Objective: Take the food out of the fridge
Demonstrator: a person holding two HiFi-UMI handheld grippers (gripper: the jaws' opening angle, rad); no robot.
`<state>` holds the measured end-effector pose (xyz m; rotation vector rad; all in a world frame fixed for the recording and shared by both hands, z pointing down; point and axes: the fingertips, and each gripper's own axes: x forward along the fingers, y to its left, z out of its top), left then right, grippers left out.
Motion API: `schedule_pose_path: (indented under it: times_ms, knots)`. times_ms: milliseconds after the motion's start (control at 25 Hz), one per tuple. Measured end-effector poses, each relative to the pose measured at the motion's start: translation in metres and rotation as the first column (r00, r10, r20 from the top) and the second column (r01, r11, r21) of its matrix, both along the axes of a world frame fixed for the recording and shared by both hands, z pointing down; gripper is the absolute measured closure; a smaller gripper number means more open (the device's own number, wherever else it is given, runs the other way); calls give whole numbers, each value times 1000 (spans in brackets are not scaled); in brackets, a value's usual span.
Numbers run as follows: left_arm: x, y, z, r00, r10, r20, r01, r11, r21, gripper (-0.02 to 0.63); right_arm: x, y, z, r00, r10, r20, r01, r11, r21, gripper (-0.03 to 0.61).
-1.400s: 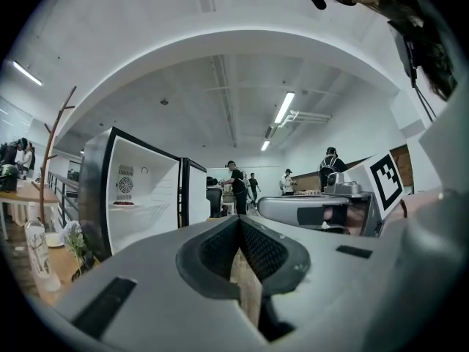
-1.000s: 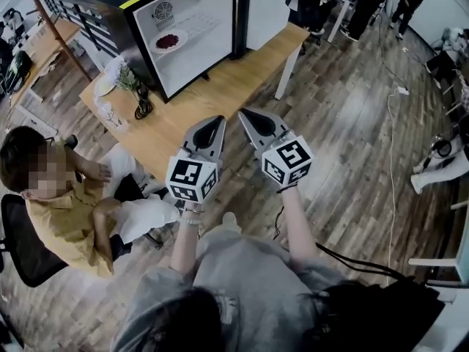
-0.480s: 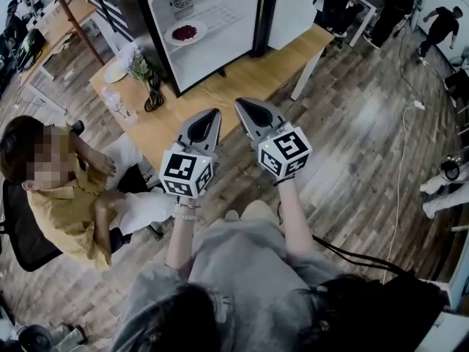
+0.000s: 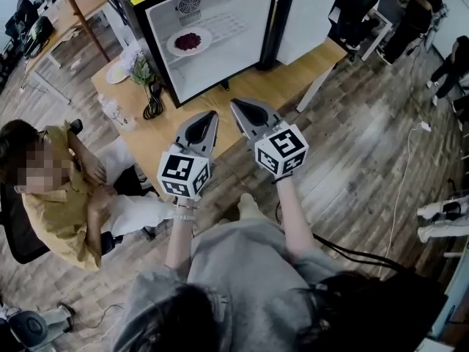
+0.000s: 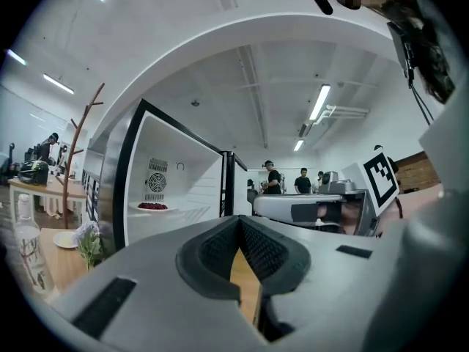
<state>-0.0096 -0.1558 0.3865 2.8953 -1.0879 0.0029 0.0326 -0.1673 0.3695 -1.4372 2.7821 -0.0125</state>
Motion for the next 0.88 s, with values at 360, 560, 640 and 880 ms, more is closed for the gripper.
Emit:
schedule_pose_path:
  times_ms: [360,560,640,880]
  knots:
    - [10,-55,-1,989,-145,-28,145,989,-14,606,17,-57,5,992,-125,-26,125,992,-28,569]
    - [3,-69,11,975,-223,-22,222,974,-46,606,11,-76,14,981,-195,-8,194,980,-53,569]
    - [-2,-76,13,969,-245,-16,244,968,-53,606,7,-86,15,978,-209,12,209,976,-63,569]
    - [-16,-100,20,960,-280,-3,279,956,-88,606,-9,-110,19,968,-243,58,248,964,-94,569]
